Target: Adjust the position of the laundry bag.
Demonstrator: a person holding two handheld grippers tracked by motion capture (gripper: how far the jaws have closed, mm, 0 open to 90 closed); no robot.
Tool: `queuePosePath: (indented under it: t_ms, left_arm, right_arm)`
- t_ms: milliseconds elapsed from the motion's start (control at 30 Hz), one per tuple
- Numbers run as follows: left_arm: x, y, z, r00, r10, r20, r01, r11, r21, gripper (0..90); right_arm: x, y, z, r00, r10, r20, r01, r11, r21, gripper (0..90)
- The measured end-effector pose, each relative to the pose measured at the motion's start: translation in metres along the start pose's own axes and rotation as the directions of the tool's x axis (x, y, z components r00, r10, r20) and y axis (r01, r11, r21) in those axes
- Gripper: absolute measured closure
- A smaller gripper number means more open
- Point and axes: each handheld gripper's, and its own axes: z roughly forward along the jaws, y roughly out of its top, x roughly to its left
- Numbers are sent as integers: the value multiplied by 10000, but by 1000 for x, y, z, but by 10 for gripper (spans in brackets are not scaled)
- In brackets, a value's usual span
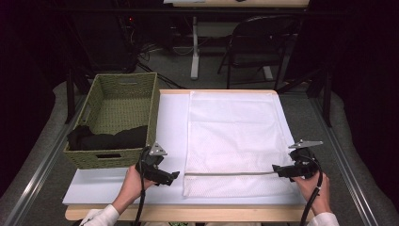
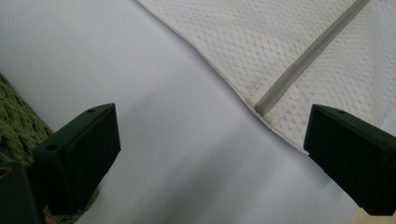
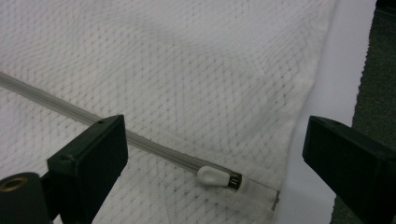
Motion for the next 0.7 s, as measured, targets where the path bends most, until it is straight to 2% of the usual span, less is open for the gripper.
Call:
queuePosePath:
  t_ms: [33,200,333,533,567,700]
  left_arm:
    - [-1,0,0,9999,-99,-36,99,10000,9,46]
    - [-3,-1,-1,10000,19,31,-19,10000,23,66]
    - [-13,1,3,9992,332,203,-334,9994,107,70]
    - [-20,4,10,9983,545,191,-547,9984,118,90]
    - [-24,6,14,9976,603,329,-608,9981,124,87]
    - [-28,11,21,9963,763,395,-771,9969,167,89]
  right_arm:
    - [-2,1,1,10000,52,-31,-52,9999,-105,73]
    - [-3,3,3,10000,-1,-24,0,10000,-97,82]
    - [-4,4,3,10000,-5,1,5,10000,-81,93]
    - [-7,7,6,10000,31,52,-31,10000,-88,118]
    - [-8,8,7,10000,39,45,-38,9999,-138,125]
    - [-12,12,10,9998,159,120,-158,9998,-146,142]
